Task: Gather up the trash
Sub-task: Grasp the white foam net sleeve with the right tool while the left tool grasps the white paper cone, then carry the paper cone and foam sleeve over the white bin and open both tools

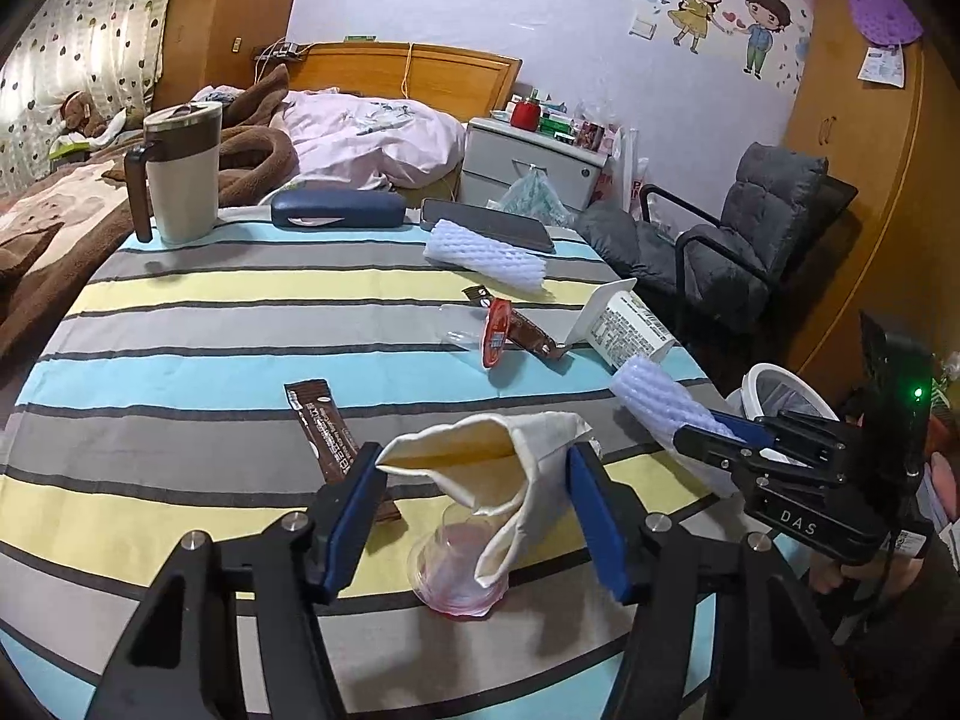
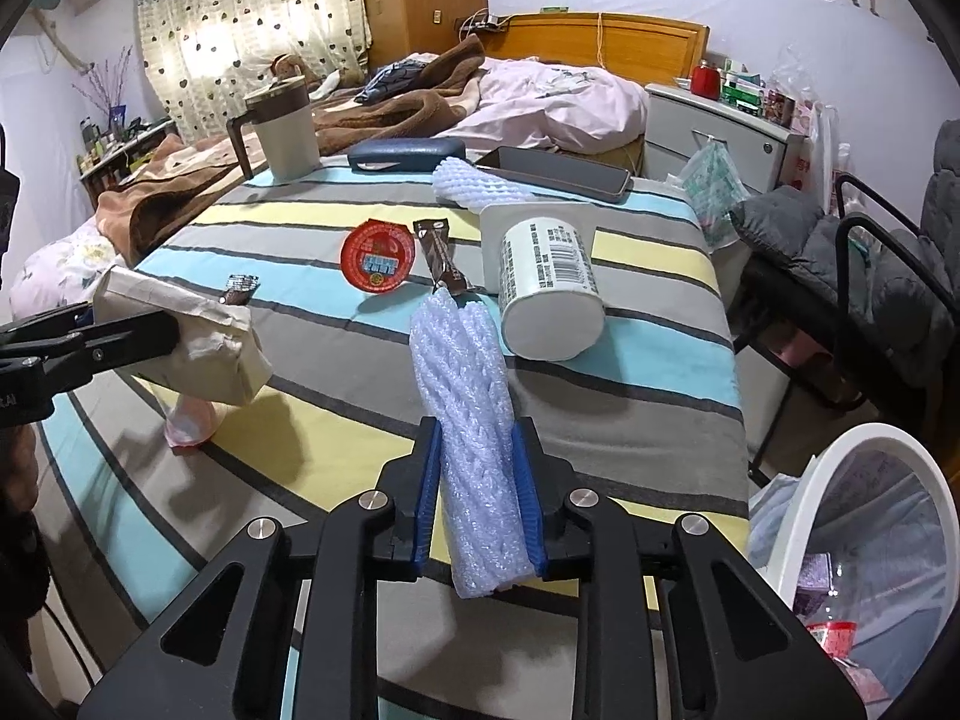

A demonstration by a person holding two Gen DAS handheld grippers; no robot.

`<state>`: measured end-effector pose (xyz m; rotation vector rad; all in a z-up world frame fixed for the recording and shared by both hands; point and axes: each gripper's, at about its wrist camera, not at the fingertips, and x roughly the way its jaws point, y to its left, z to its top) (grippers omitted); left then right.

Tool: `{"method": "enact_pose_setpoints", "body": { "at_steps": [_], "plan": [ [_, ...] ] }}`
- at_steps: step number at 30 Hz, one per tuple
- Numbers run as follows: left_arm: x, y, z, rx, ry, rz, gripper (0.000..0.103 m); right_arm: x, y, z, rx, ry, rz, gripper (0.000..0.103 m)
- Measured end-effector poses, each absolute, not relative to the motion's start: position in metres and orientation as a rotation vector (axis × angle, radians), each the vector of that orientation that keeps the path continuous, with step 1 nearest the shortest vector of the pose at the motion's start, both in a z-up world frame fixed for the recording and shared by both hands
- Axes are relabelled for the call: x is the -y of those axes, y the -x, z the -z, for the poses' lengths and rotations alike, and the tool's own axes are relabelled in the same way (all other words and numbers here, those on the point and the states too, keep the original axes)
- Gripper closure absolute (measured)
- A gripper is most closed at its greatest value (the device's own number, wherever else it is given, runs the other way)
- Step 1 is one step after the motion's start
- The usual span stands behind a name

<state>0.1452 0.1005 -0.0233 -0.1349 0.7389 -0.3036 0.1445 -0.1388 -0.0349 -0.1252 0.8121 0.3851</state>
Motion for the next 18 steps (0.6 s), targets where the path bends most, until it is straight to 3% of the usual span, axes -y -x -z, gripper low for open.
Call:
{"method": "enact_pose_setpoints", "body": {
  "at_steps": [18],
  "plan": [
    [-0.063,-0.122,-0.005,-0.665,0.069,0.324,0.039,0.165,-0.120,0.012,-0.721,0.036,-0.339,0.077]
  ]
}}
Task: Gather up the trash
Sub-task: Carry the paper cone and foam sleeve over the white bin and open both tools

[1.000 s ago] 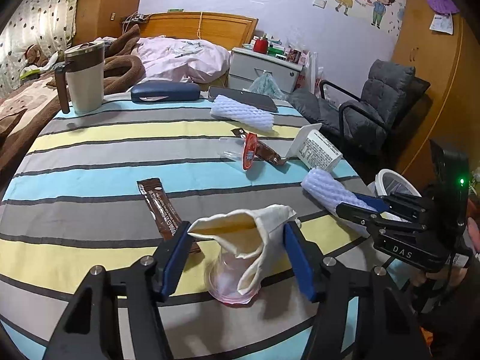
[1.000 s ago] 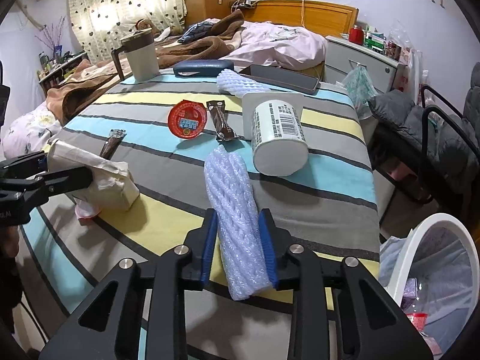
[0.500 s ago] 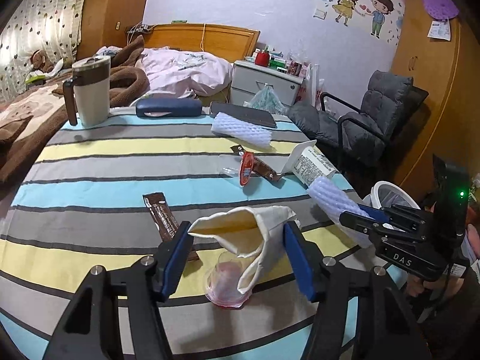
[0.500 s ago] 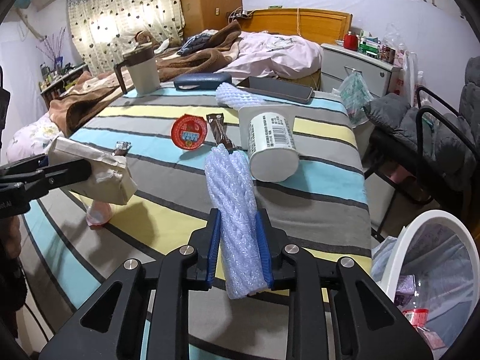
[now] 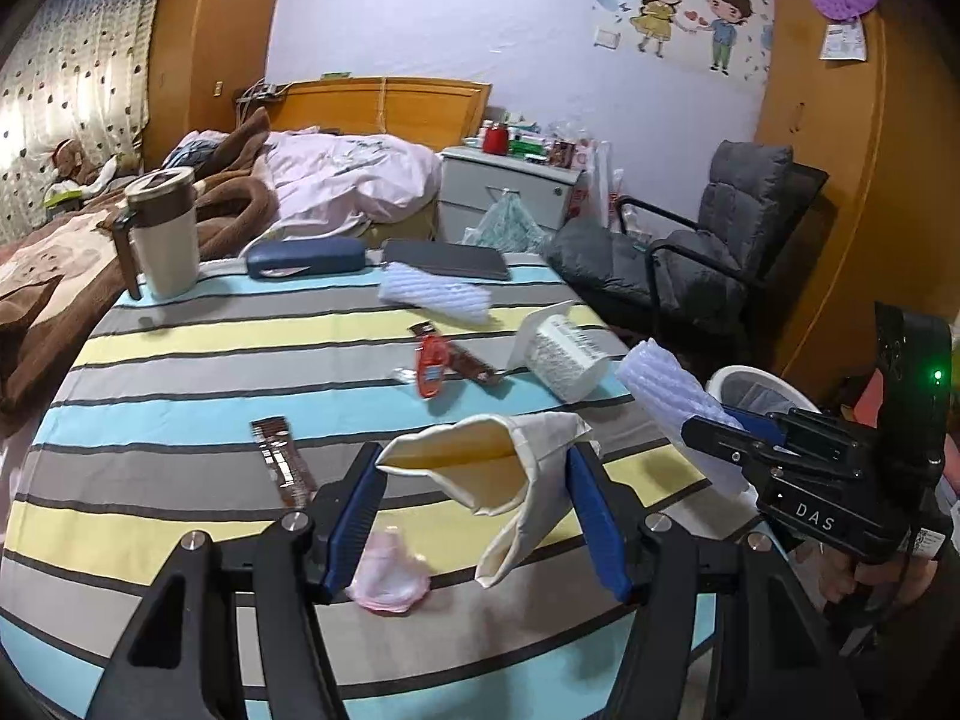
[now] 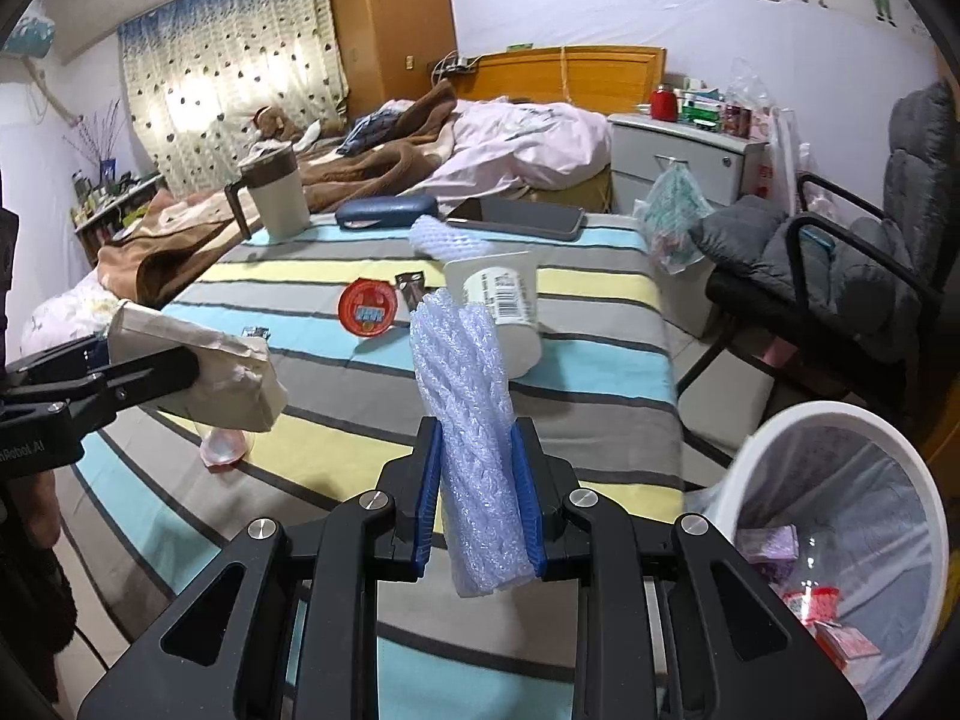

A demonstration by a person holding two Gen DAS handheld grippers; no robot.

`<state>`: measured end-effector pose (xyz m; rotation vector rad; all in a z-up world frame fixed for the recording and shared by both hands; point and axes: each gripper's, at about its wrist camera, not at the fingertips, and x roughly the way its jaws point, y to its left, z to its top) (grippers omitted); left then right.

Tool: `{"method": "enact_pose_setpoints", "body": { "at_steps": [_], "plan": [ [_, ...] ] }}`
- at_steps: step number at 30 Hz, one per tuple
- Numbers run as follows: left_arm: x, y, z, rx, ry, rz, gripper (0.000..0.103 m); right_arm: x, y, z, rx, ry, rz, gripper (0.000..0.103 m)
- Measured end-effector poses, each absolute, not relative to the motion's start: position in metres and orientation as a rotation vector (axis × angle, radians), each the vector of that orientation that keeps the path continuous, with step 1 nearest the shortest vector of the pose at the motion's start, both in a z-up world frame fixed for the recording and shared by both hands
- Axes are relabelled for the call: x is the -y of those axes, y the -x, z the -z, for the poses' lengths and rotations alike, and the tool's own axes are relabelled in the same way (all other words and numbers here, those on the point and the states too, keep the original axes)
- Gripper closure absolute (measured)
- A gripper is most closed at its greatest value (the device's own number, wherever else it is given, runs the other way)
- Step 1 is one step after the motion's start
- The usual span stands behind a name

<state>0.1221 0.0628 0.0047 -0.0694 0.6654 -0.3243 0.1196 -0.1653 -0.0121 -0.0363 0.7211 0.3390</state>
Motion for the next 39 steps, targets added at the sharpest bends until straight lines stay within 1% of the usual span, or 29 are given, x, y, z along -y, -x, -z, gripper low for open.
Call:
{"method": "enact_pose_setpoints", "body": {
  "at_steps": [22,39],
  "plan": [
    [0.041,-0.113,-0.025,-0.623,-0.028,0.476,0.039,0.232,-0.091,-0.003,-0.645,-0.032,-0.148,0.077],
    [0.140,-0.115,-0.030,-0.618,-0.092,0.647,0.039,0.299,-0.069,0.001,-0.650,-0.078,0.038,0.077]
  ]
}}
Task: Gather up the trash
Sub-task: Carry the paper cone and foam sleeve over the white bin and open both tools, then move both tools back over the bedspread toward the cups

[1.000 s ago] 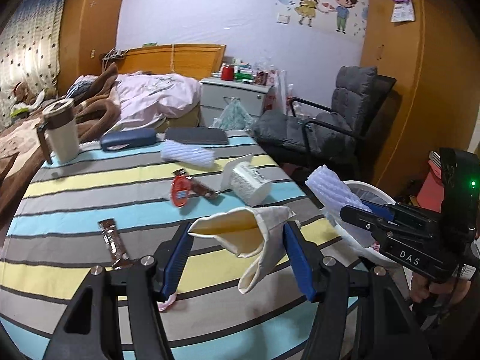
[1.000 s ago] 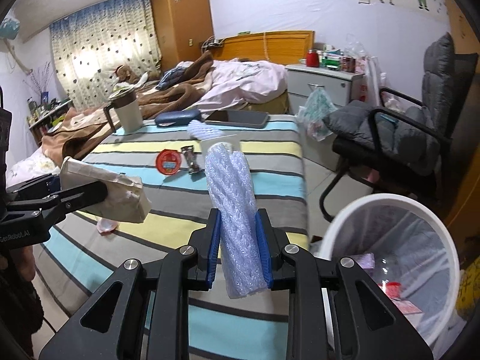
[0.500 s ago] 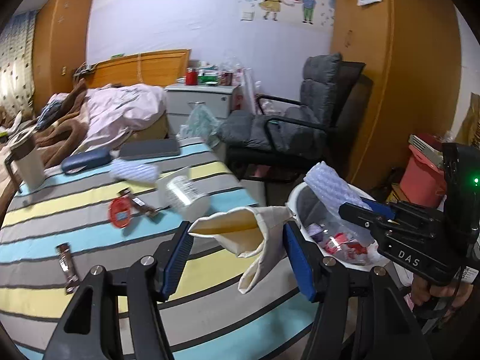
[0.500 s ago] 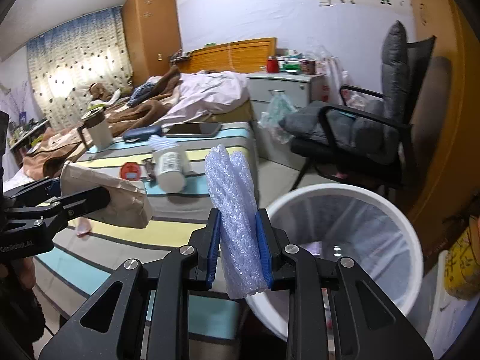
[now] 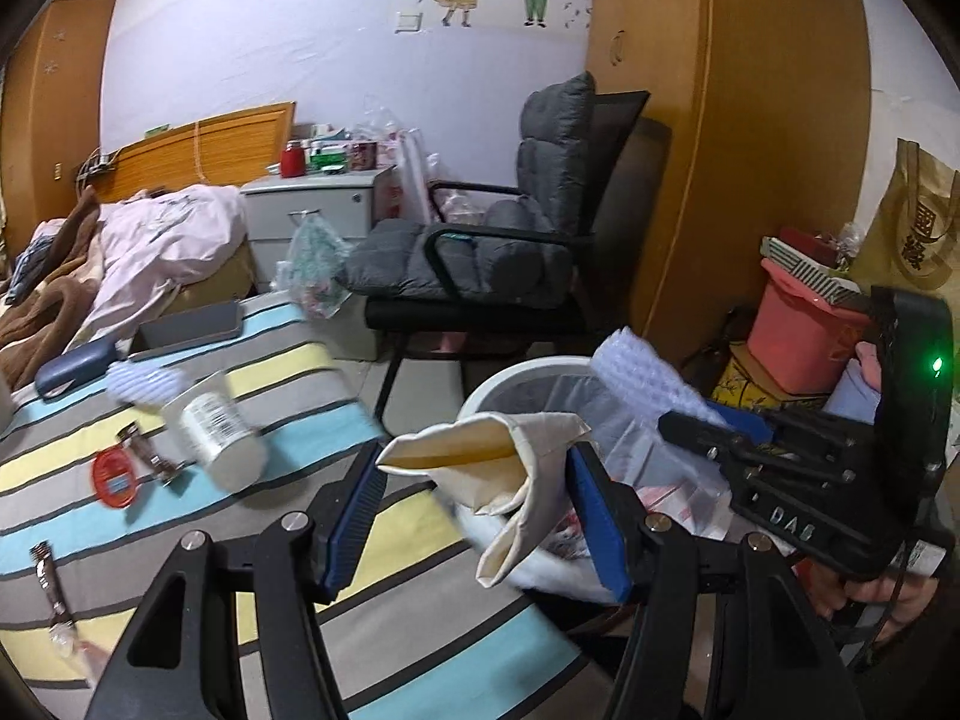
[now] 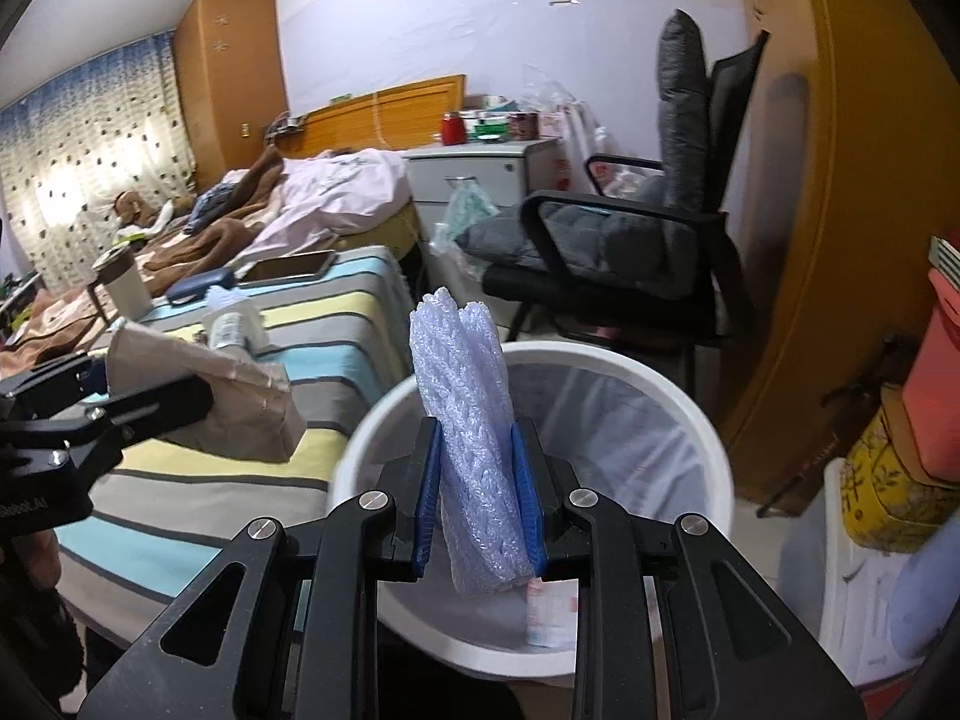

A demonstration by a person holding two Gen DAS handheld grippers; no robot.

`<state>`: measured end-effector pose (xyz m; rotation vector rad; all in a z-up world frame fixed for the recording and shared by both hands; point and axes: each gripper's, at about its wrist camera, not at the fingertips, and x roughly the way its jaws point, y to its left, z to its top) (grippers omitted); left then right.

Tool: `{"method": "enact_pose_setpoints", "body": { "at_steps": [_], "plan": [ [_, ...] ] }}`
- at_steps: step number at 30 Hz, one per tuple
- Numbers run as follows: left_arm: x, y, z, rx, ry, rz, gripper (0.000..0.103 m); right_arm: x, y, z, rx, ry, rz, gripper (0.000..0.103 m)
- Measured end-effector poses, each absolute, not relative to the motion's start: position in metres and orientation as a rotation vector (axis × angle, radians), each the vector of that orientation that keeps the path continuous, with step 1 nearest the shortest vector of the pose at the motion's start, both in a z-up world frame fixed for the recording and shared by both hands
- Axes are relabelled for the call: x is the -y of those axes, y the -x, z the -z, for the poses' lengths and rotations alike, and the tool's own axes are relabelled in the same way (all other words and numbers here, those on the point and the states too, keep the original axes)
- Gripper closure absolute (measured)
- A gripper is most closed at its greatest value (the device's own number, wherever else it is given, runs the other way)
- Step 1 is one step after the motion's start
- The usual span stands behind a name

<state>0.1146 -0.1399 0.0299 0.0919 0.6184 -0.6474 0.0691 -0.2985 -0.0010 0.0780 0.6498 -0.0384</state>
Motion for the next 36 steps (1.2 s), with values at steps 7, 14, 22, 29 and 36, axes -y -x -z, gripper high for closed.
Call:
{"method": "enact_pose_setpoints", "body": {
  "at_steps": [7,14,22,29,36],
  "plan": [
    [0.171,-0.119,-0.024,-0.635,-0.115,0.700,0.039,0.322,-0.070,0.011,-0.702,-0.093,0.089,0.077],
    [0.197,-0.127,-0.005,-0.697,-0.139,0.727,0.039,0.337,-0.074,0.026,-0.763,-0.091,0.132,0.076],
    [0.209,-0.134,0.009,-0.746,-0.137,0.734,0.038,0.349,-0.079,0.035,-0.808,-0.093,0.146,0.075],
    [0.211,-0.138,0.015,-0.769,-0.122,0.743,0.034,0.356,-0.082,0.040,-0.830,-0.097,0.155,0.068],
    [0.207,-0.137,0.013,-0.761,-0.117,0.744,0.030,0.357,-0.081,0.040,-0.831,-0.099,0.170,0.051]
  ]
}}
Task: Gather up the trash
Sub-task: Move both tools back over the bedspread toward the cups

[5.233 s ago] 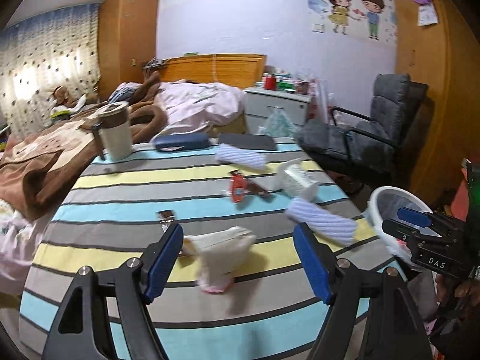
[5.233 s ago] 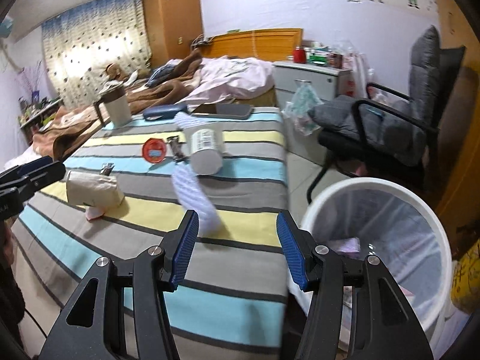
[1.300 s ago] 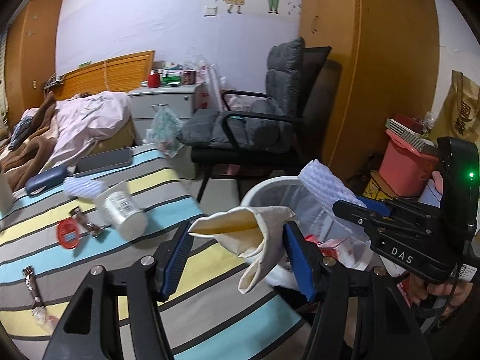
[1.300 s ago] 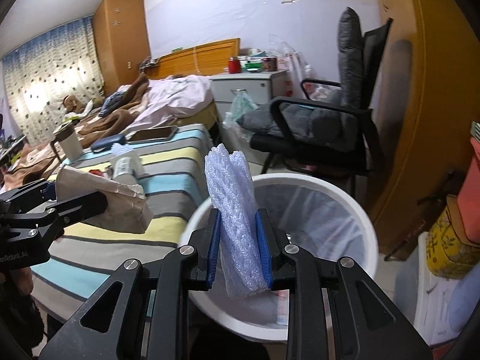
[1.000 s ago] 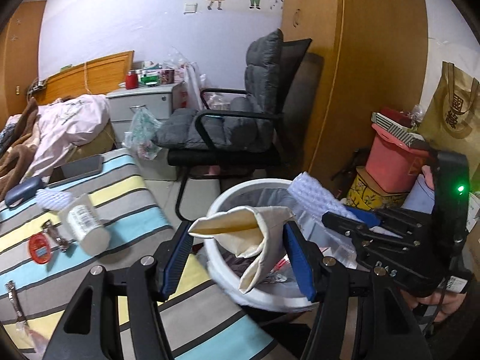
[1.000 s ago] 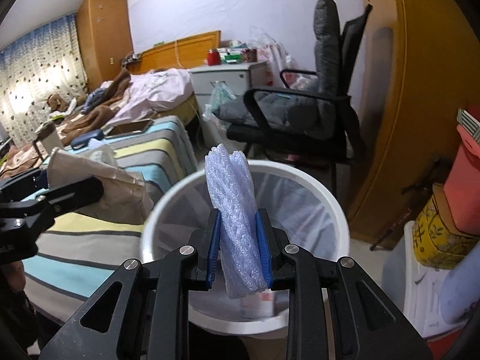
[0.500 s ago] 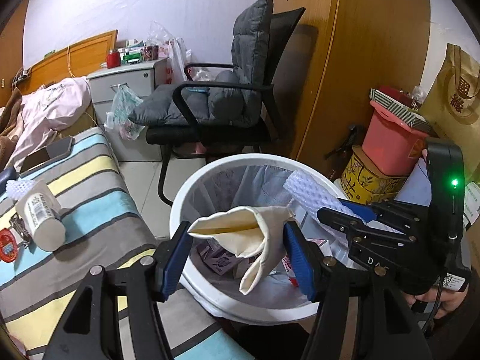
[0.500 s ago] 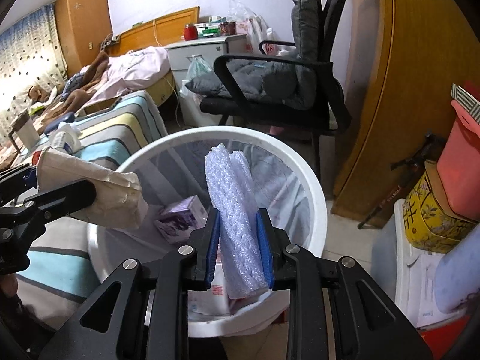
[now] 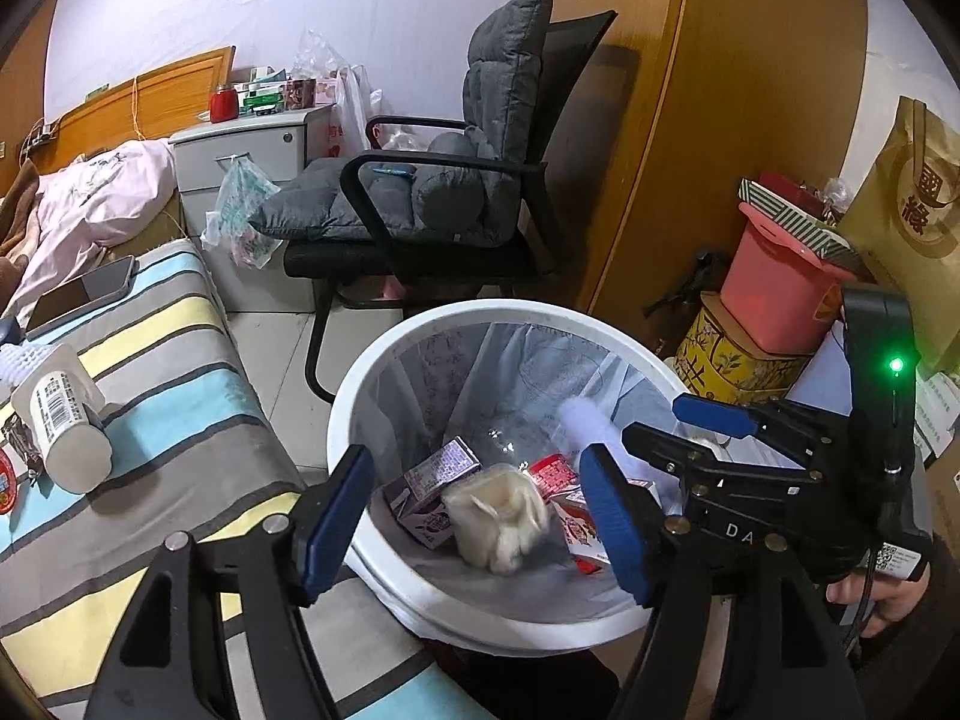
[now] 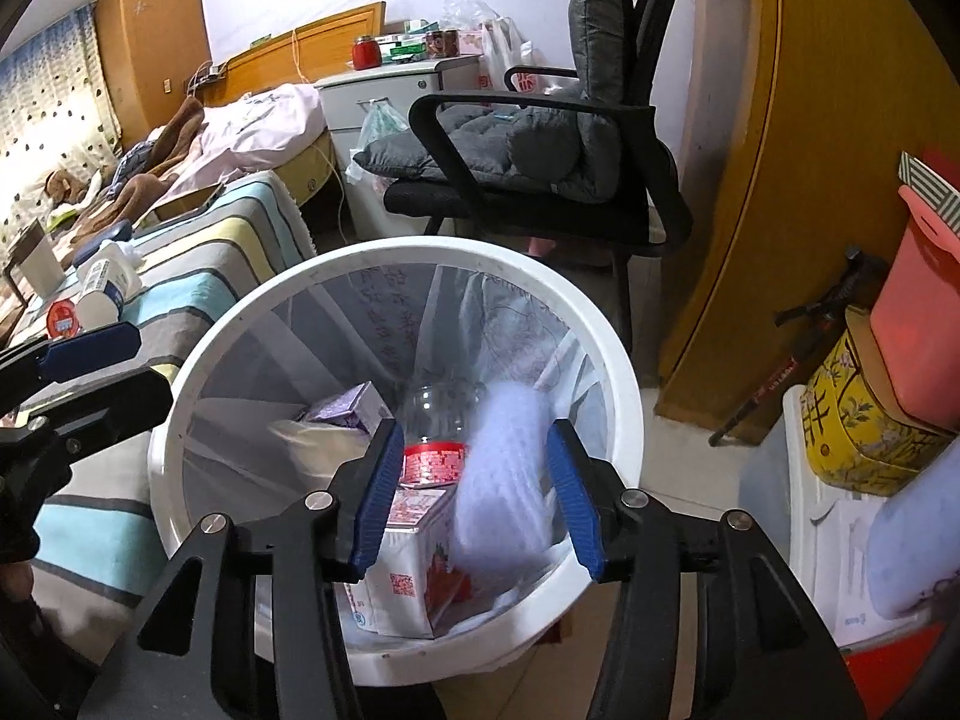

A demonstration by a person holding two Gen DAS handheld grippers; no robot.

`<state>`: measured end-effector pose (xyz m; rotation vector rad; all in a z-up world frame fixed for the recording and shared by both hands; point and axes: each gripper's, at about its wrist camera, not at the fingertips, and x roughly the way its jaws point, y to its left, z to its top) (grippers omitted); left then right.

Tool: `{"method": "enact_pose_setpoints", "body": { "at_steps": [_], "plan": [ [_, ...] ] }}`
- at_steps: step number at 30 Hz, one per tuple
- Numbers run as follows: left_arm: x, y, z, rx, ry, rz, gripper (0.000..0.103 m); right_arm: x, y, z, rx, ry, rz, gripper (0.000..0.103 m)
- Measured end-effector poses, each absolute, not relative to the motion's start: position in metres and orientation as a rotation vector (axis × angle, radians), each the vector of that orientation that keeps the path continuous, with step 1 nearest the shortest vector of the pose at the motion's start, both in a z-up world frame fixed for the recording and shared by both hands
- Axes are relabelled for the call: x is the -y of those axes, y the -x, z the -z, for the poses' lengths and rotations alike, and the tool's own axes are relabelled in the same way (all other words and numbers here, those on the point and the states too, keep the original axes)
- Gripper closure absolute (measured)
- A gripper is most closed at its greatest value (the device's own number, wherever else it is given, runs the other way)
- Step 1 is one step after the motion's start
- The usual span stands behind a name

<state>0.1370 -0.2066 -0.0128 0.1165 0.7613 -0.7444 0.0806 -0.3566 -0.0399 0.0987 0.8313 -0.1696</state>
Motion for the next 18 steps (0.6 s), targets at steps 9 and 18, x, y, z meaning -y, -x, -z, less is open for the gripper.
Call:
{"method": "enact_pose_setpoints", "body": {
  "at_steps": [9,18],
  "plan": [
    [0.186,-0.132,0.007,-0.736,-0.101,0.706,0.029,0.350,-0.078,0.033,-0.801,-0.093,0.178,0.050],
    [0.156,-0.124,0.001,-0.710,-0.077,0.652,0.029,0.335,-0.075,0.025,-0.773,-0.077,0.160,0.050]
  ]
}}
